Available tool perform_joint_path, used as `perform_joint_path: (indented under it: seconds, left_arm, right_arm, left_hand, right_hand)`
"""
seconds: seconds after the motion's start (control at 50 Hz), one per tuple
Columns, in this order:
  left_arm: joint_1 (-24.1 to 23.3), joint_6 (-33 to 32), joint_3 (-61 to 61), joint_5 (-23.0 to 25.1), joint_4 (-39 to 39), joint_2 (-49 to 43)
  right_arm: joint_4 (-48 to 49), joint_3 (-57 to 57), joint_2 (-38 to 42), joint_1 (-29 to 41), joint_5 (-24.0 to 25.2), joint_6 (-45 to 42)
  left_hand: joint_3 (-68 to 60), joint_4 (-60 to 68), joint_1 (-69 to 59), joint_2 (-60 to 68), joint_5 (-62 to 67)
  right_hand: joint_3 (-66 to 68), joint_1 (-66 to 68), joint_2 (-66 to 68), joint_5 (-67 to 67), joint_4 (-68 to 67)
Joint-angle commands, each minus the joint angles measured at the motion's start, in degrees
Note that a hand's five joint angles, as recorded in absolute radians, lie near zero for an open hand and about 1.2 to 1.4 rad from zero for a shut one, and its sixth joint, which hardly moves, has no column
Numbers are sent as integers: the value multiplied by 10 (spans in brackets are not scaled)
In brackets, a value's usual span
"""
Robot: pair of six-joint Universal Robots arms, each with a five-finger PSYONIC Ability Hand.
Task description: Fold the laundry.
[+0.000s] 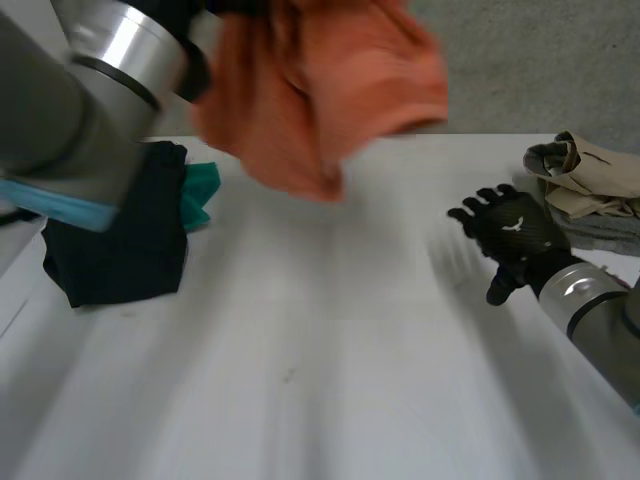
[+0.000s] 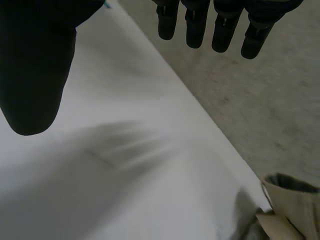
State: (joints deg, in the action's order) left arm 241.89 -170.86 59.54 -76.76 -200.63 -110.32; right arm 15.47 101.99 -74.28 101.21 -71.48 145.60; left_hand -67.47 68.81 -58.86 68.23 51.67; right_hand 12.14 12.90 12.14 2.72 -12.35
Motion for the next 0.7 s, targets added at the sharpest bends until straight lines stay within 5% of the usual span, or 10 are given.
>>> perform_joint_path:
  seconds: [0.02,0.2,0.28,0.3,0.52,0.7]
  left_arm:
    - [-62,-21,5,-4,28,-135]
    - [-70,-113,4,-63,95,-254]
    - [-69,-120,10,-79,98,-248]
    - [-69,-120,10,-81,98,-242]
    - [-51,-122,123,-136,111,-75]
    - [-51,-118,275,-215,110,-2]
  right_arm:
    - [-3,-9,-25,-48,-9,88]
    - [-26,-34,-27,-100,-16,101]
    - [-63,-46,-25,-102,-11,103]
    - [-80,-51,-24,-101,-9,103]
    - [-169,-123,-25,-101,-5,99]
    - [-272,-235,38,-88,69,96]
  left_hand:
    - [-125,112,-211,118,183]
    - [-125,112,-211,118,183]
    - [317,-331,231,-325,-259]
    - [339,-352,252,-346,-281]
    - [453,-467,367,-461,-395]
    - [389,-403,303,-397,-331]
  right_hand:
    - [-21,-29,-21,-27,23]
    - [-21,-29,-21,-27,23]
    - [-21,-29,-21,-27,23]
    - [-21,-29,-21,-27,23]
    - [-21,-29,-21,-27,23]
    - [-21,-29,-21,-27,23]
